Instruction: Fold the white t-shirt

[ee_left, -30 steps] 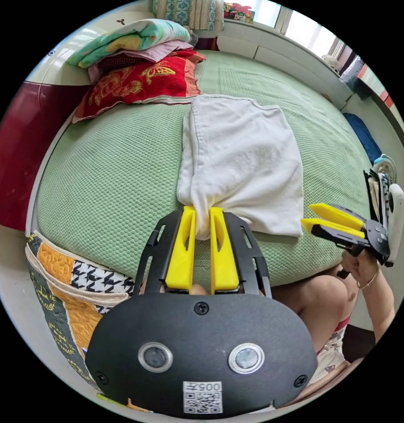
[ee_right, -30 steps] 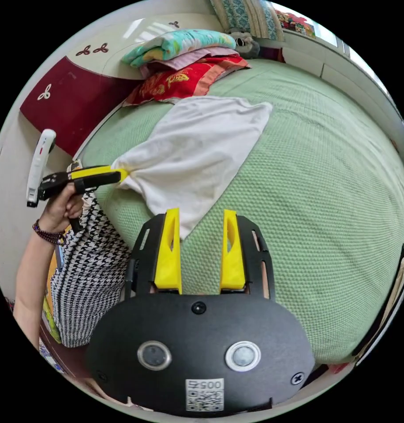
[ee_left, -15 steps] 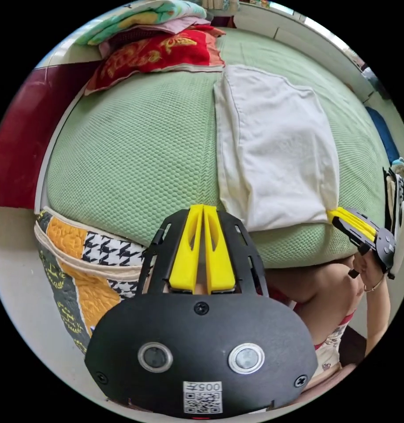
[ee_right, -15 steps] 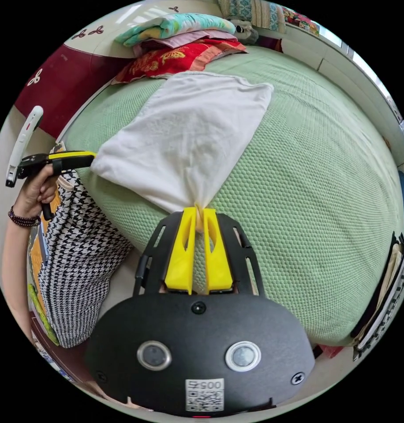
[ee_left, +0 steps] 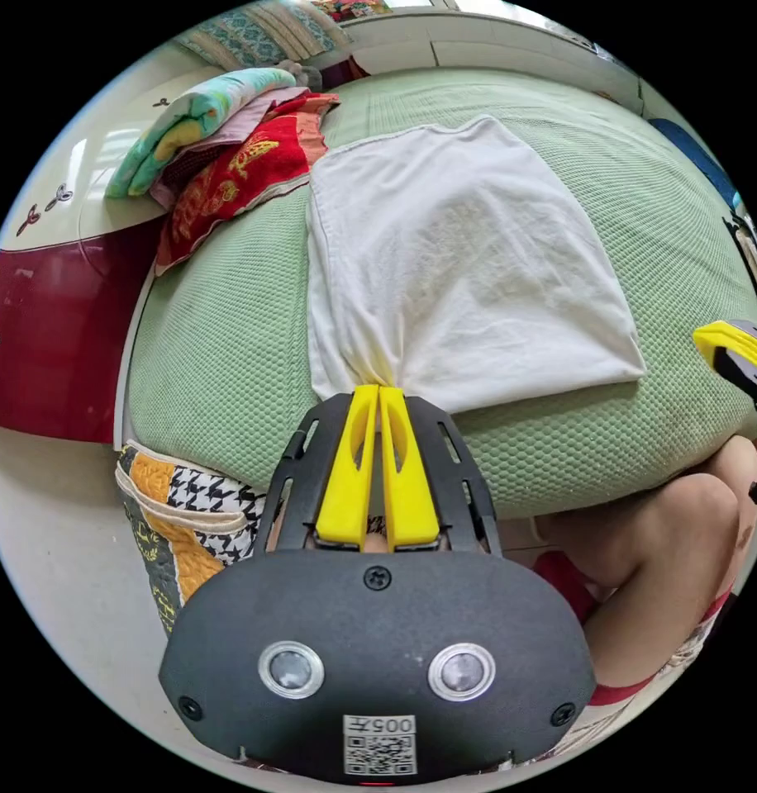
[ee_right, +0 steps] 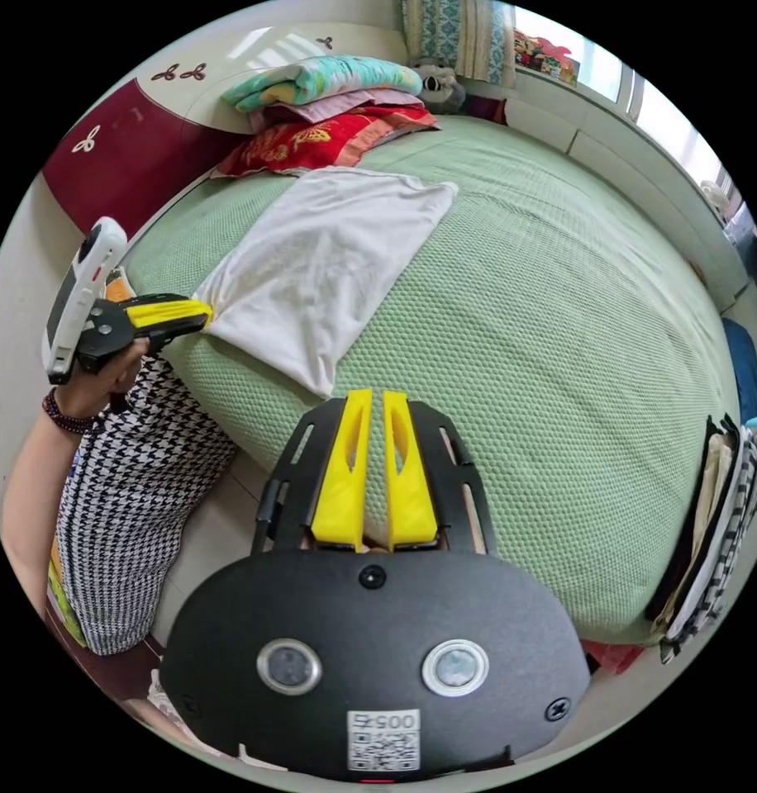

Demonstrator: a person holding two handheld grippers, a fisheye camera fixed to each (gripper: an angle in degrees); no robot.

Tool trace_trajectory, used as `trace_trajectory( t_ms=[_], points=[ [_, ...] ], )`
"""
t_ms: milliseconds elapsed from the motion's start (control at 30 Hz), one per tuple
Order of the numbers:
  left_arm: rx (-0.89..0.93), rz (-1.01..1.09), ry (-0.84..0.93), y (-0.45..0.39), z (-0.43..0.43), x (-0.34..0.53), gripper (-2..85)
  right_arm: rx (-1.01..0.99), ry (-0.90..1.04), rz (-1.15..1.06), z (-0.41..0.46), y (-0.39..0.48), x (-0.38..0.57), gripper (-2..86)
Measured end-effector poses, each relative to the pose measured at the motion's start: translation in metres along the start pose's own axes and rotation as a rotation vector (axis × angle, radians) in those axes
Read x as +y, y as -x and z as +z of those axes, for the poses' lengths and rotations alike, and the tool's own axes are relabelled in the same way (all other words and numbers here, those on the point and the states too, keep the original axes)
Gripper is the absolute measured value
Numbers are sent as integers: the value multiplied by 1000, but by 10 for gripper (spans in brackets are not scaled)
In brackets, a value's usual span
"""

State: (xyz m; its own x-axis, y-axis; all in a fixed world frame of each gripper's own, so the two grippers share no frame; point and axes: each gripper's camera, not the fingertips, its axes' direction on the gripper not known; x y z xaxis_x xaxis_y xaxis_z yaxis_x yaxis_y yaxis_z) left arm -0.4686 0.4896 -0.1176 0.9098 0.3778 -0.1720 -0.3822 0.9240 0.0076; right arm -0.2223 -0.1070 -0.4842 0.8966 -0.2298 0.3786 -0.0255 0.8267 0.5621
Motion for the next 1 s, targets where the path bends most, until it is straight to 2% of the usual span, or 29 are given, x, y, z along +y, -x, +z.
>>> trace_trajectory(
  t_ms=[167, 233, 367, 467, 733, 1000],
  points=[
    [35, -87, 41, -4, -18, -6, -2, 87, -12, 52, -41, -79, 59, 73],
    [23, -149, 7, -6, -41, -1, -2, 104, 4, 116, -51, -113, 84, 78],
    [36, -120, -79, -44, -85, 8, -2, 156, 5, 225, -74, -167, 142, 80],
    [70, -32, -140, -103, -120, 3, -2, 180, 2, 288, -90, -191, 178, 78],
    [296, 305, -286, -320, -209, -62, -2, 233, -32, 361, -158, -228, 263, 88],
    [420, 470, -293, -494, -218, -102, -1, 321, -161, 437, -271, -267, 319, 114]
  ],
)
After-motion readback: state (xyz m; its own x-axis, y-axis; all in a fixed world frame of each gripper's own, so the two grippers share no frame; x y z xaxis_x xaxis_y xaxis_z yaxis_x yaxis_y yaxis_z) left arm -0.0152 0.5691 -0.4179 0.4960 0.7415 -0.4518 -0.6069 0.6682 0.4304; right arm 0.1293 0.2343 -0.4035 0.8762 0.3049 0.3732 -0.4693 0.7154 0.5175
